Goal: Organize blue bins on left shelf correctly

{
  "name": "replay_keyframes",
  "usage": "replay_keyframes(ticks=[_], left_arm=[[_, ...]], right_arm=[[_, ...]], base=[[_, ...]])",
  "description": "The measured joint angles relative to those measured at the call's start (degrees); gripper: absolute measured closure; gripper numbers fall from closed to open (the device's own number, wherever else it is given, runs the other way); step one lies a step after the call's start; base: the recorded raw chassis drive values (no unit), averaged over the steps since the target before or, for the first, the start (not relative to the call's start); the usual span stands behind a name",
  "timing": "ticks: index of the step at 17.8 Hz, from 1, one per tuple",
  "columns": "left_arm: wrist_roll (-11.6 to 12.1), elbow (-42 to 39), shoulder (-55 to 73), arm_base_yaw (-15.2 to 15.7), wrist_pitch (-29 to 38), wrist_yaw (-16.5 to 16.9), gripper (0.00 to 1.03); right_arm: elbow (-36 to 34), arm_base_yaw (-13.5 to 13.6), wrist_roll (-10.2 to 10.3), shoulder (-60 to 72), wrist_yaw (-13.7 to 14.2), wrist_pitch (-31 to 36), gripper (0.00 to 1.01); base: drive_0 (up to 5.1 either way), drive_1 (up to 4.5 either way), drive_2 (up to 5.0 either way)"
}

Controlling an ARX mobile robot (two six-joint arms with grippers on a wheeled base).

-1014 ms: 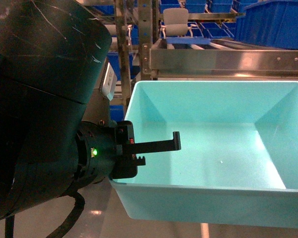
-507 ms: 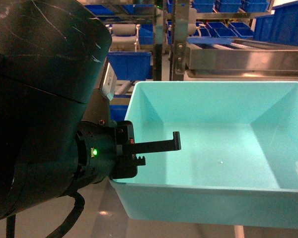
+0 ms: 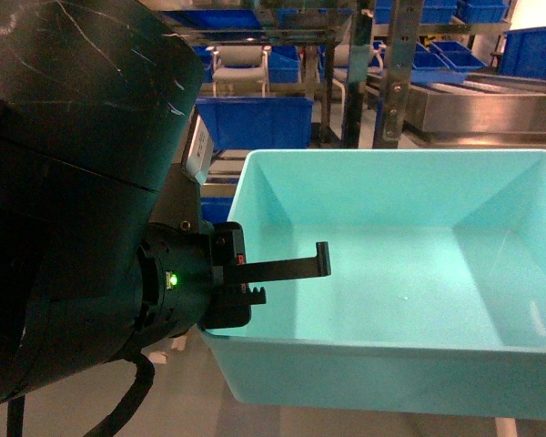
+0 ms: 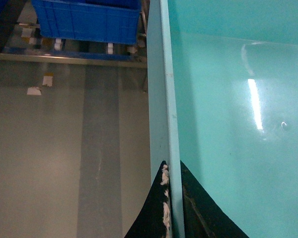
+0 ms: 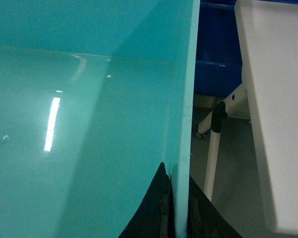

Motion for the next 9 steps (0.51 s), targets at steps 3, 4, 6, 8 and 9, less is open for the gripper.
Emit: replay_keyframes(ticks=[3, 4, 6, 8, 9], left_arm=[[0.0, 0.0, 0.0, 0.0, 0.0, 0.0, 1.01], [0.0, 0.0, 0.0, 0.0, 0.0, 0.0, 1.01], [0.0, 0.0, 0.0, 0.0, -0.1, 0.0, 1.01], [0.0, 0.0, 0.0, 0.0, -0.1, 0.0, 1.01], [0.0, 0.0, 0.0, 0.0, -0.1, 0.0, 1.01]], right_arm=[[0.0, 0.0, 0.0, 0.0, 0.0, 0.0, 0.99], [0.0, 0.0, 0.0, 0.0, 0.0, 0.0, 0.99], [0.0, 0.0, 0.0, 0.0, 0.0, -0.1, 0.99], [0.0, 0.0, 0.0, 0.0, 0.0, -0.1, 0.99], [0.0, 0.0, 0.0, 0.0, 0.0, -0.1, 0.99]], base=[[-4.3, 4.28, 0.6], [-4.4, 4.16, 0.6], [-4.5, 4.07, 0.5], [-4.5, 4.12, 0.4], [-3.7, 4.75, -0.9]])
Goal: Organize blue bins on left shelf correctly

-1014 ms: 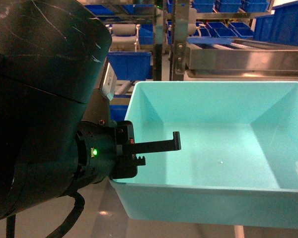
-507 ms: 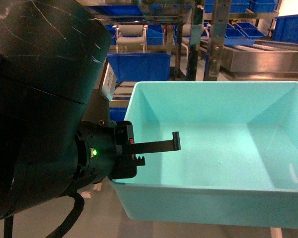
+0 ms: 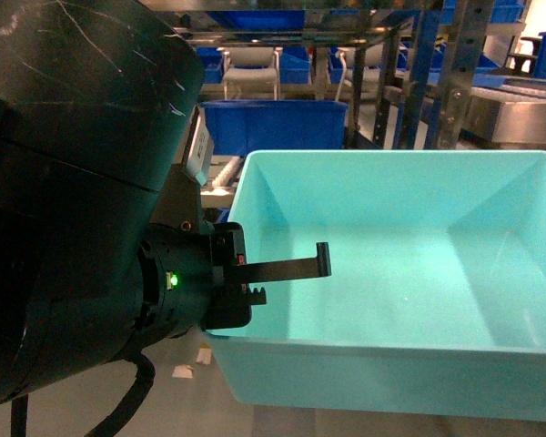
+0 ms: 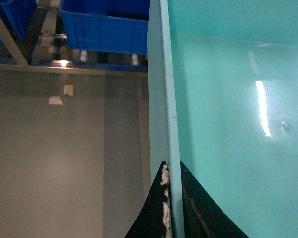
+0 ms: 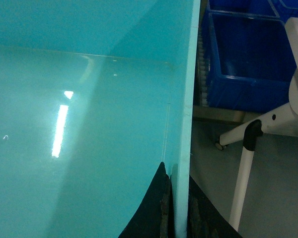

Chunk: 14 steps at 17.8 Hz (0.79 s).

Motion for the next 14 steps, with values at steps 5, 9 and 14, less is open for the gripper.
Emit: replay_keyframes(ticks=[5, 9, 14], left_arm=[[0.0, 0.0, 0.0, 0.2, 0.0, 0.0, 1.01], [0.0, 0.0, 0.0, 0.0, 0.2, 0.0, 1.01], [0.0, 0.0, 0.0, 0.0, 0.0, 0.0, 1.01]], right_arm=[[0.0, 0.4, 0.0, 0.0, 0.0, 0.1, 0.99], [0.0, -0.1, 0.0, 0.0, 0.1, 0.1, 0.99], [0.0, 0.0, 0.0, 0.0, 0.0, 0.2, 0.99]], base=[[-0.7, 3.63, -3.0], [-2.9, 4.82, -2.4], [-3.1, 5.01, -1.7]])
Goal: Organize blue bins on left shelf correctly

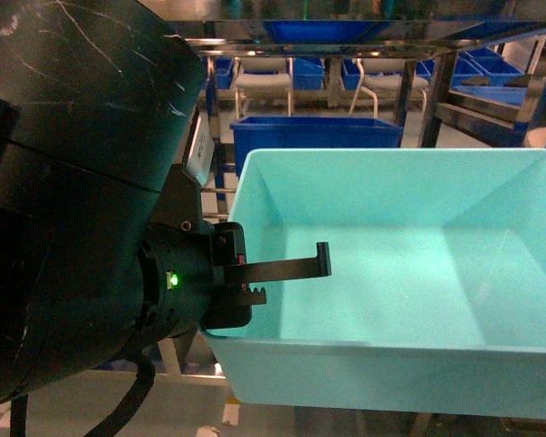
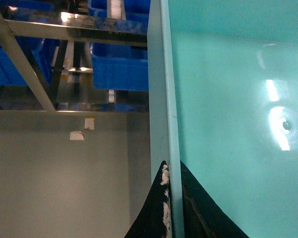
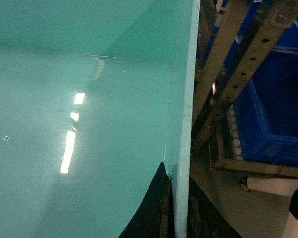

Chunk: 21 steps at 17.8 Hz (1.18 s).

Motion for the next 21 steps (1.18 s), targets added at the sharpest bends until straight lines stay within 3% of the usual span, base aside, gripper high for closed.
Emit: replay_keyframes(ticks=[7, 21], left_arm=[[0.0, 0.0, 0.0, 0.0, 0.2, -0.1, 1.01], [0.0, 0.0, 0.0, 0.0, 0.0, 0.0, 1.01]], right_arm=[[0.0, 0.1, 0.0, 0.0, 0.0, -0.2, 0.99], [0.0, 0.0, 0.0, 0.0, 0.1, -0.2, 0.99]], base=[[-3.0, 4.88, -2.2], [0.4, 0.3, -0.7]])
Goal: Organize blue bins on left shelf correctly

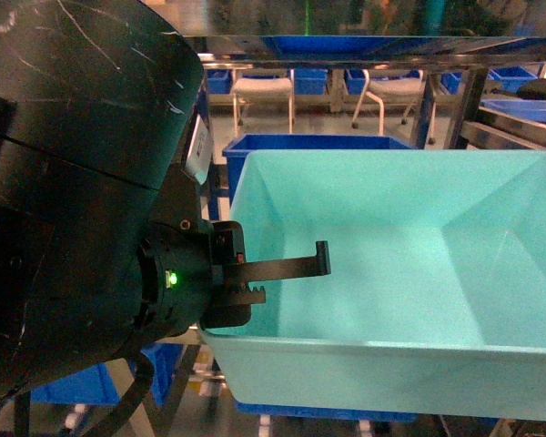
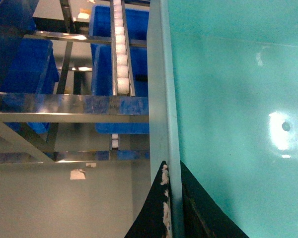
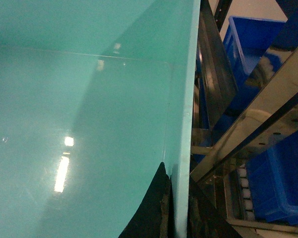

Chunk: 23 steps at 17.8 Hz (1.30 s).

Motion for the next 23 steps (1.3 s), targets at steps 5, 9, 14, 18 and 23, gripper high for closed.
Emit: replay_keyframes(ticks=[5, 9, 14, 18, 23], left_arm=[[0.0, 0.0, 0.0, -0.1, 0.0, 0.0, 1.01], [0.0, 0.0, 0.0, -0.2, 0.0, 0.0, 1.01], [0.0, 0.0, 0.0, 0.1, 0.1, 0.0, 1.01], [0.0, 0.0, 0.0, 0.2, 0.0, 0.0, 1.01], [0.0, 0.0, 0.0, 0.1, 0.0, -0.1, 1.01]], right_arm=[[0.0, 0.0, 0.0, 0.0, 0.0, -0.1, 0.99], [0.0, 0.0, 0.0, 0.0, 0.0, -0.2, 0.99], [0.0, 0.1, 0.0, 0.0, 0.0, 0.2, 0.99], [0.0, 0.3, 0.0, 0.0, -0.1, -0.1, 0.99], [0.0, 0.3, 0.0, 0.0, 0.0, 0.0, 0.99]], base=[[-1.6, 3.06, -1.2], [-2.7, 5.2, -1.8], [-0.8, 2.61, -0.9], [0.0, 0.0, 0.0], [0.0, 0.0, 0.0]])
